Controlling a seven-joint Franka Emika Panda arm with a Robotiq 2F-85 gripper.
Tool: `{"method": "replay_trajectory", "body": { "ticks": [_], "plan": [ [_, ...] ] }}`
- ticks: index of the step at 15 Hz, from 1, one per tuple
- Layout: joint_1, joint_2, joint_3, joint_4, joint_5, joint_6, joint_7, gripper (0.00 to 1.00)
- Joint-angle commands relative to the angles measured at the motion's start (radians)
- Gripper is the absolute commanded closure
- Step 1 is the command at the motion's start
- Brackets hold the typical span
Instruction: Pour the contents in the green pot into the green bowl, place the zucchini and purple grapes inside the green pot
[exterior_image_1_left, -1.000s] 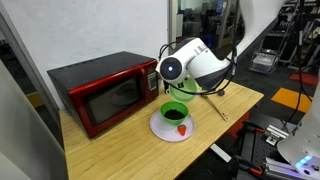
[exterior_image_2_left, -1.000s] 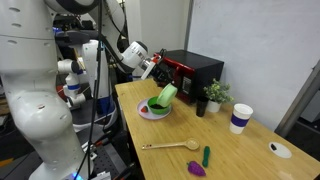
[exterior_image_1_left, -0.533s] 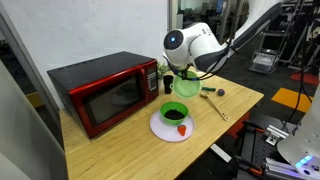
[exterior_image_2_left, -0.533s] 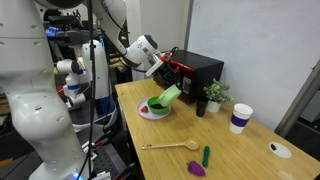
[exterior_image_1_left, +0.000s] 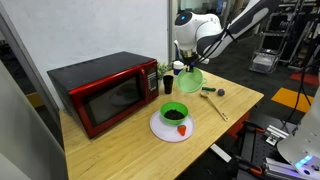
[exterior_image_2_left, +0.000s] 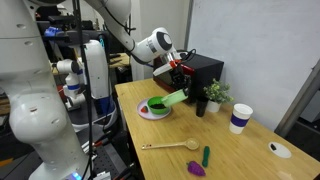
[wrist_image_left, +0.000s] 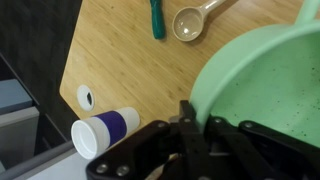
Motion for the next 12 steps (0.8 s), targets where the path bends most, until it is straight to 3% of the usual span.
{"method": "replay_trajectory", "body": {
  "ticks": [1,6,12],
  "plan": [
    [-0.045,-0.014,-0.039,-0.035,0.101,0.077,-0.034,0.98],
    [-0.084,-0.006,-0.085,-0.079,0.300,0.184,-0.072,0.98],
    [-0.118,0.012,-0.129,-0.122,0.411,0.273,-0.101,0.98]
  ]
}}
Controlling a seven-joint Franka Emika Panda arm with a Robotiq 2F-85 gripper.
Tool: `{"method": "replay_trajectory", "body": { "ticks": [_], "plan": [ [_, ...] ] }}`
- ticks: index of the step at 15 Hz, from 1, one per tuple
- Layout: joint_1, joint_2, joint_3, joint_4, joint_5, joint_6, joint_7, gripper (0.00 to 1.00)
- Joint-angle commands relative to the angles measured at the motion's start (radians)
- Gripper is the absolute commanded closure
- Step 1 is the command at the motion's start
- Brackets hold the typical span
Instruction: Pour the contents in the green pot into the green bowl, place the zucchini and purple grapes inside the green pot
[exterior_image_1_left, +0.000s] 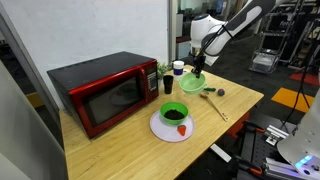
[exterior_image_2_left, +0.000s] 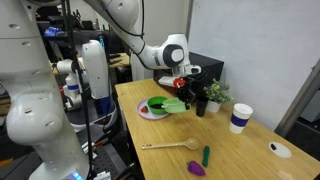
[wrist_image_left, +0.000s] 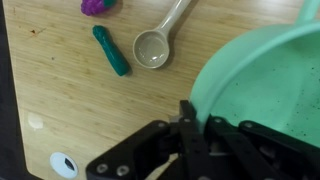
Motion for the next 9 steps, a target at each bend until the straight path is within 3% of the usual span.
{"method": "replay_trajectory", "body": {
  "ticks": [1,9],
  "plan": [
    [-0.031,0.014,-0.018,-0.037,0.068,0.075,-0.045,0.98],
    [-0.049,0.072,-0.053,-0.124,0.134,0.273,-0.023,0.98]
  ]
}}
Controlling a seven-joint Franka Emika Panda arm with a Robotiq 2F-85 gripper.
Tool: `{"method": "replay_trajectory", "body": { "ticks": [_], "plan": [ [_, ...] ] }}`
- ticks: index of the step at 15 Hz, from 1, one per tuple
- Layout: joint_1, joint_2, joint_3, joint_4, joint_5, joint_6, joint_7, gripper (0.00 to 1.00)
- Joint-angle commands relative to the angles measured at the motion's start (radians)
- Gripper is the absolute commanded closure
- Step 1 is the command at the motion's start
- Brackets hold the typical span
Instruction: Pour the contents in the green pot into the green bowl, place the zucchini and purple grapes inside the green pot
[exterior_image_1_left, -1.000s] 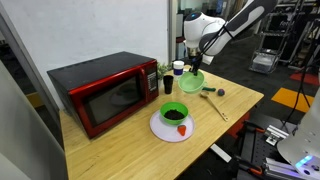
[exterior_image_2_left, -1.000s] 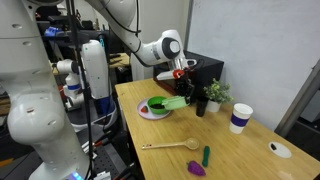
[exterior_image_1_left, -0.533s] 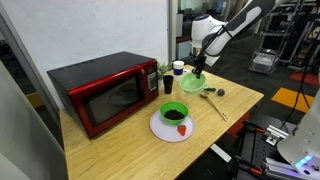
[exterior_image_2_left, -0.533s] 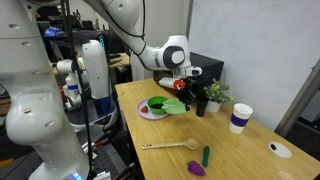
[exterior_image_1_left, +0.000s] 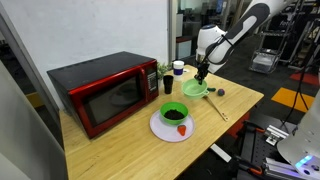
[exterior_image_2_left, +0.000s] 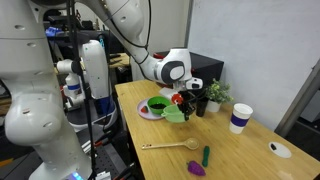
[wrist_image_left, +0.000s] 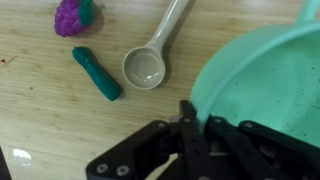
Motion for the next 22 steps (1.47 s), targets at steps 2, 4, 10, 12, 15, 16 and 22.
{"method": "replay_trajectory", "body": {
  "ticks": [2,4,10,12,15,16,22],
  "plan": [
    [-0.022,0.037,-0.013,-0.048,0.073,0.135,-0.020,0.98],
    [-0.025,0.053,-0.018,-0.060,0.100,0.171,-0.026,0.98],
    [-0.036,0.101,-0.028,-0.082,0.186,0.247,-0.043,0.98],
    [-0.041,0.112,-0.028,-0.083,0.211,0.260,-0.044,0.98],
    [-0.047,0.124,-0.024,-0.085,0.247,0.277,-0.051,0.98],
    [-0.050,0.127,-0.022,-0.084,0.258,0.279,-0.055,0.98],
    [-0.058,0.144,-0.013,-0.080,0.317,0.297,-0.087,0.98]
  ]
}}
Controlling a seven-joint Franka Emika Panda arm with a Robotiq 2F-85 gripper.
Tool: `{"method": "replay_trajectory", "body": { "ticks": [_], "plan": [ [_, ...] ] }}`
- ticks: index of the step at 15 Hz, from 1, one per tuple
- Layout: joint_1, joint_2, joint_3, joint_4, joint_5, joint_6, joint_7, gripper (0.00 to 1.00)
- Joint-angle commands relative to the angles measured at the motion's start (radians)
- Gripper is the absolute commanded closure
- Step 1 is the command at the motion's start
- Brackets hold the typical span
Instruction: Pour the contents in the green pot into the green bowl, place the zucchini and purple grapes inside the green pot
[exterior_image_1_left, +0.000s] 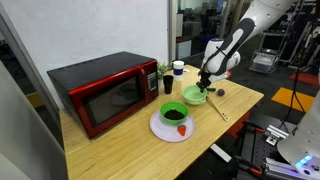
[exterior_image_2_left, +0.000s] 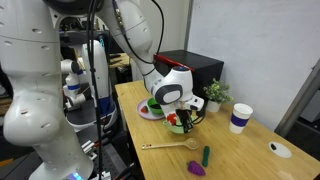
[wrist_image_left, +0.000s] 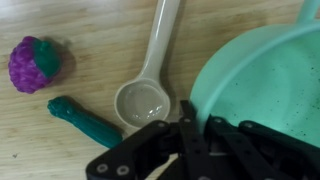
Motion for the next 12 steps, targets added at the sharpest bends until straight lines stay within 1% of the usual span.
{"method": "replay_trajectory", "body": {
  "ticks": [1,8,9,10,12],
  "plan": [
    [-0.027,0.014,0.018,-0.004,0.041,0.035,-0.050,0.98],
    [-0.029,0.022,0.017,-0.003,0.049,0.037,-0.052,0.98],
    [-0.029,0.023,0.016,-0.001,0.048,0.032,-0.052,0.66],
    [-0.028,0.026,0.015,0.000,0.045,0.032,-0.050,0.65],
    [-0.029,0.030,0.015,0.001,0.045,0.032,-0.051,0.53]
  ]
}}
